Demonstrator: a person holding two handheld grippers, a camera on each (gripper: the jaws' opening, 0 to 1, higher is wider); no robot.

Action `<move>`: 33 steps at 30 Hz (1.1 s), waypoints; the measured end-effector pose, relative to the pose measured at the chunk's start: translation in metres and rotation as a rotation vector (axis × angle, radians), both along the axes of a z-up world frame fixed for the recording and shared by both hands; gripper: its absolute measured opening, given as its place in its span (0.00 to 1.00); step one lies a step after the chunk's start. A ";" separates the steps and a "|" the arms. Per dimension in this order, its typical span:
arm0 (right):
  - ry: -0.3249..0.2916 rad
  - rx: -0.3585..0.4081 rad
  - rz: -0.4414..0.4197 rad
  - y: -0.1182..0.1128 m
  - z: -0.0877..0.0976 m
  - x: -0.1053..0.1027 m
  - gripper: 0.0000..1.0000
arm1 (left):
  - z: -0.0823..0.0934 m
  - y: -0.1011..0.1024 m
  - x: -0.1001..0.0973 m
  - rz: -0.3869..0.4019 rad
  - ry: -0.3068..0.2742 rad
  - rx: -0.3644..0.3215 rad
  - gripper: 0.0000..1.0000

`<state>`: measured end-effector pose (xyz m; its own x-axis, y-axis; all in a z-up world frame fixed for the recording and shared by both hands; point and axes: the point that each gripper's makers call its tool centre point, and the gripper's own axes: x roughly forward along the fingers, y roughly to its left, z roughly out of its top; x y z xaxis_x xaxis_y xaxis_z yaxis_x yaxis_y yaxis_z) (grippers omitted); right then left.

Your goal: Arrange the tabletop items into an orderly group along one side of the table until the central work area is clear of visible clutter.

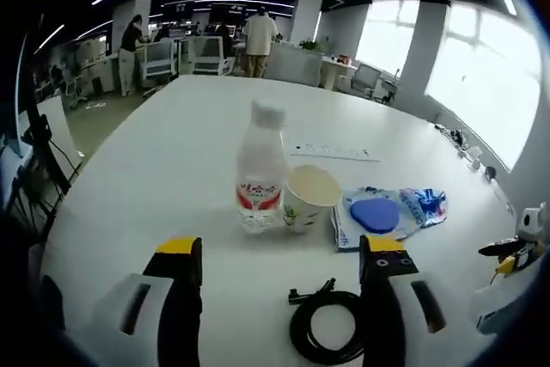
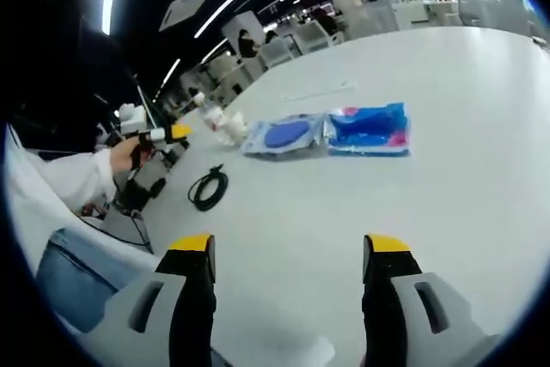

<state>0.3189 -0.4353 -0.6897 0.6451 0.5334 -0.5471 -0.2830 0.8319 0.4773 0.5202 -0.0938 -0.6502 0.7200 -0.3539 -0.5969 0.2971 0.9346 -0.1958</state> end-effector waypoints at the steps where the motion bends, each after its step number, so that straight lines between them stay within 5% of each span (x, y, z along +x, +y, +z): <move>1: 0.001 0.000 -0.002 -0.001 0.000 0.000 0.68 | -0.002 0.000 -0.001 -0.001 0.004 0.001 0.76; 23: 0.027 0.013 -0.022 -0.002 -0.007 -0.004 0.67 | -0.062 -0.028 -0.055 -0.075 0.109 0.072 0.61; 33: 0.031 0.025 -0.032 -0.003 -0.008 -0.004 0.67 | -0.076 -0.026 -0.056 -0.078 0.141 0.069 0.59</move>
